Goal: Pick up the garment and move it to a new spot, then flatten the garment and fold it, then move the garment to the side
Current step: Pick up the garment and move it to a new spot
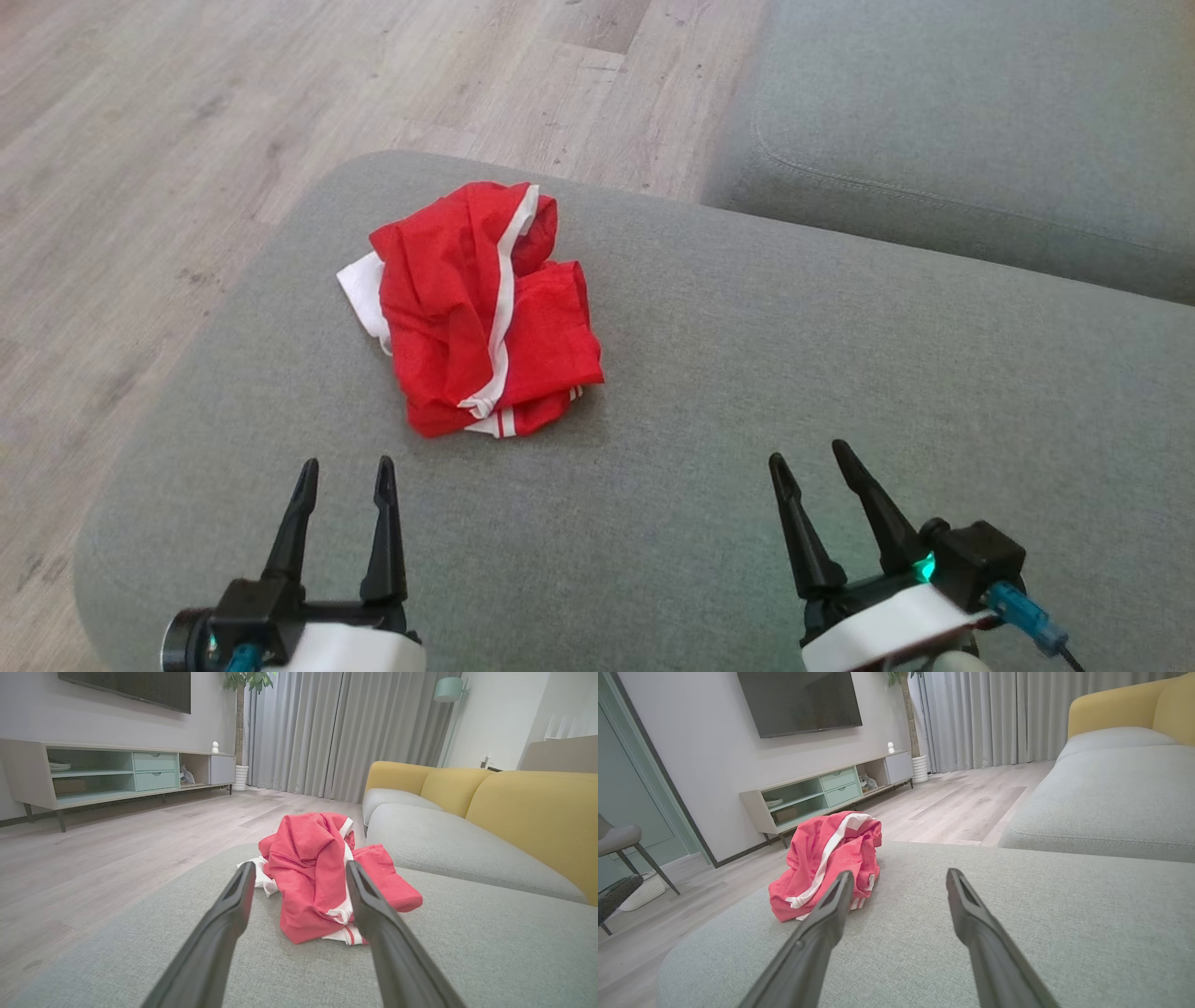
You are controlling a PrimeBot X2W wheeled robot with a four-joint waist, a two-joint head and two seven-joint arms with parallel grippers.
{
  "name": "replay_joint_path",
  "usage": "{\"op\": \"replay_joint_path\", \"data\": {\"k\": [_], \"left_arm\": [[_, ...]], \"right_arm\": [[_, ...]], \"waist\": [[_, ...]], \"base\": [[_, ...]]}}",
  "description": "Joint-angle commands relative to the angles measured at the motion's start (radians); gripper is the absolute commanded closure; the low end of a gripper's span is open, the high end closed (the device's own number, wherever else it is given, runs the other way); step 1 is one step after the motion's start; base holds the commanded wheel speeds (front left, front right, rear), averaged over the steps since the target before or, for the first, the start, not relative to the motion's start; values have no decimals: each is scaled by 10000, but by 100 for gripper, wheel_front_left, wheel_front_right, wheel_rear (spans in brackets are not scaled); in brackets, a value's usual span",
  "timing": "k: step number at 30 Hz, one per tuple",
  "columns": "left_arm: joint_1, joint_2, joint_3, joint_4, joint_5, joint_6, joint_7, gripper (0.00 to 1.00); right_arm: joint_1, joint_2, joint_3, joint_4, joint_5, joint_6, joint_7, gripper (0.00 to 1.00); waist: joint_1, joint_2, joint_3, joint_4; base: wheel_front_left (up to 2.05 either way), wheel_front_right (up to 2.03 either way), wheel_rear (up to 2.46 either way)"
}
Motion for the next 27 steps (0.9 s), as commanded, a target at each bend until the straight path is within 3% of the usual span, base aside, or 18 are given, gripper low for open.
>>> {"op": "replay_joint_path", "data": {"k": [1, 5, 9, 15, 22, 27], "left_arm": [[-263, -33, 325, -388, -29, -1, -93, 0], [-391, -31, 330, -344, 37, -103, -93, 0], [-1183, 197, 170, 52, 139, -506, -80, 0], [-4016, 1144, -567, 1302, 44, -1042, 1405, 0], [-6144, 1990, -931, 3274, -374, -1115, 3171, 0], [-6743, 2335, -978, 4415, -358, -1101, 3605, 0]], "right_arm": [[-315, -83, 244, -307, 52, -7, -111, 0], [-418, -83, 331, -309, 13, -7, -111, 0], [-601, -83, 243, -337, -75, -7, -111, 0], [-1125, -83, -2, -390, -284, -7, -111, 0], [-1603, -83, -131, -413, -332, -7, -111, 0], [-1776, -83, -154, -420, -327, -7, -111, 0]], "waist": [[1, -1, 25, 12], [1, -1, 238, -110], [1, -1, 718, -427], [1, -1, 1731, -1156], [1, -1, 2448, -1885], [1, -1, 2643, -2242]], "base": [[0, 0, 0], [0, 0, 0], [0, 0, 0], [0, 0, 0], [0, 0, 0], [0, 0, 0]]}}
